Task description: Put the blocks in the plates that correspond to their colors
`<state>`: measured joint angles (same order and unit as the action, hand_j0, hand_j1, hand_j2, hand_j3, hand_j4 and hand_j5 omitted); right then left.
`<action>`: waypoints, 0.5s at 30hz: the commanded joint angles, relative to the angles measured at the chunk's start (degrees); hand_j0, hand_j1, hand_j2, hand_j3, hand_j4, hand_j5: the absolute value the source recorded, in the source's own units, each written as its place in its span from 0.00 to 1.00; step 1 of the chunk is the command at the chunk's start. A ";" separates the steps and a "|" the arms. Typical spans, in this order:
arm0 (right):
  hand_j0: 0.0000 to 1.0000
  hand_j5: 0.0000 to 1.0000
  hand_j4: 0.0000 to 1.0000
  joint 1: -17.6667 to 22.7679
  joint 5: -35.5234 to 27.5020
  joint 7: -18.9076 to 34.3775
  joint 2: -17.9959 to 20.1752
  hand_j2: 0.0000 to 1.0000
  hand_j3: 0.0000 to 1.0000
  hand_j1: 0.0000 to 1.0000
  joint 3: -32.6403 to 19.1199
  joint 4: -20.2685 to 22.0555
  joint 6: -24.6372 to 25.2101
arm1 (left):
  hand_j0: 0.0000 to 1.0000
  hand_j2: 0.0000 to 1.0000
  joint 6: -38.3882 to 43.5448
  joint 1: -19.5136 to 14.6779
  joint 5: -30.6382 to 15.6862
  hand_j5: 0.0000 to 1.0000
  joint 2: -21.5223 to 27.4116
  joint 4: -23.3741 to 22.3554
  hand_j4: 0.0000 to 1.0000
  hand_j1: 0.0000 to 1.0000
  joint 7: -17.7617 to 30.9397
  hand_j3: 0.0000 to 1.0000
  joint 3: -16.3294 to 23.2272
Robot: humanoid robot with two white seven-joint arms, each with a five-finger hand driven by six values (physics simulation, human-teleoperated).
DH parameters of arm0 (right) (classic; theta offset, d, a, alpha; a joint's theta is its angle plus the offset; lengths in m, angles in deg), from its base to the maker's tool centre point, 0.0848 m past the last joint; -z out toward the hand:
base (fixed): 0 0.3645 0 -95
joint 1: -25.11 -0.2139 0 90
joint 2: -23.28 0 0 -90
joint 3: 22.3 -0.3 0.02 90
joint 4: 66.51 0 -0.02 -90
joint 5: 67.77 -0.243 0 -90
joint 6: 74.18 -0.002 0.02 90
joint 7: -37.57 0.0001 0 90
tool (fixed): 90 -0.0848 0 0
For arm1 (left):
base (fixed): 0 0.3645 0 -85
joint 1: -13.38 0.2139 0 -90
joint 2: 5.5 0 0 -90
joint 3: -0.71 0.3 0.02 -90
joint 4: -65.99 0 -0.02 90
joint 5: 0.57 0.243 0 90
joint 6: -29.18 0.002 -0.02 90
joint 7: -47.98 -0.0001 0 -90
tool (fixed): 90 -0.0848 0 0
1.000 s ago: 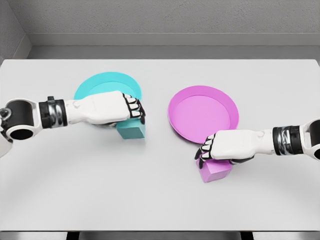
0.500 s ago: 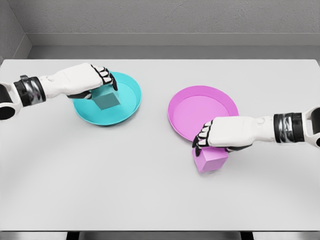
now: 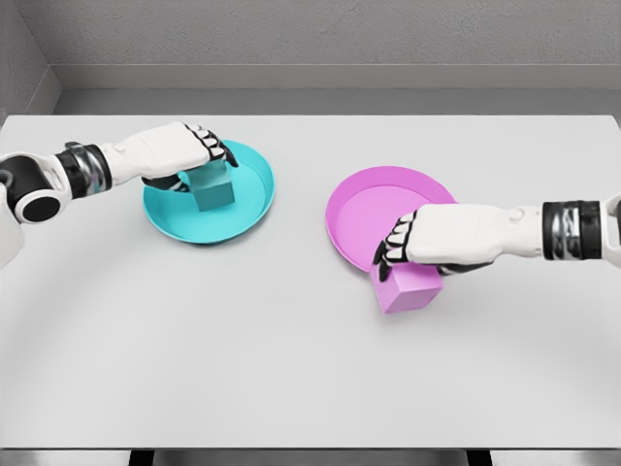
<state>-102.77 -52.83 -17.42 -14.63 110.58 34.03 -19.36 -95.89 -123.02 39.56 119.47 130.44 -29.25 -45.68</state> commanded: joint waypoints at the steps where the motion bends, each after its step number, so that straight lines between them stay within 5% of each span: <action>1: 0.60 0.60 0.60 0.00 -0.35 -0.01 0.12 0.60 0.60 0.60 -1.66 0.01 0.18 | 1.00 1.00 0.07 0.00 -0.15 1.00 -0.08 -0.11 1.00 1.00 -0.02 1.00 -0.02; 8: 0.60 0.60 0.60 0.00 -0.35 -0.01 0.12 0.60 0.60 0.60 -2.71 0.01 0.18 | 1.00 1.00 0.07 -0.53 -1.02 1.00 1.94 0.68 1.00 1.00 -0.28 1.00 -0.55; 15: 0.60 0.60 0.60 -0.09 -0.35 -0.01 -0.06 0.60 0.60 0.60 -2.80 0.01 0.18 | 1.00 1.00 0.07 0.44 -8.14 1.00 11.61 6.39 1.00 1.00 -0.37 1.00 -2.92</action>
<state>-102.86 -52.84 -17.40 -14.72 107.84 34.03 -19.35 -95.88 -122.50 33.65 128.49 135.35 -29.50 -47.48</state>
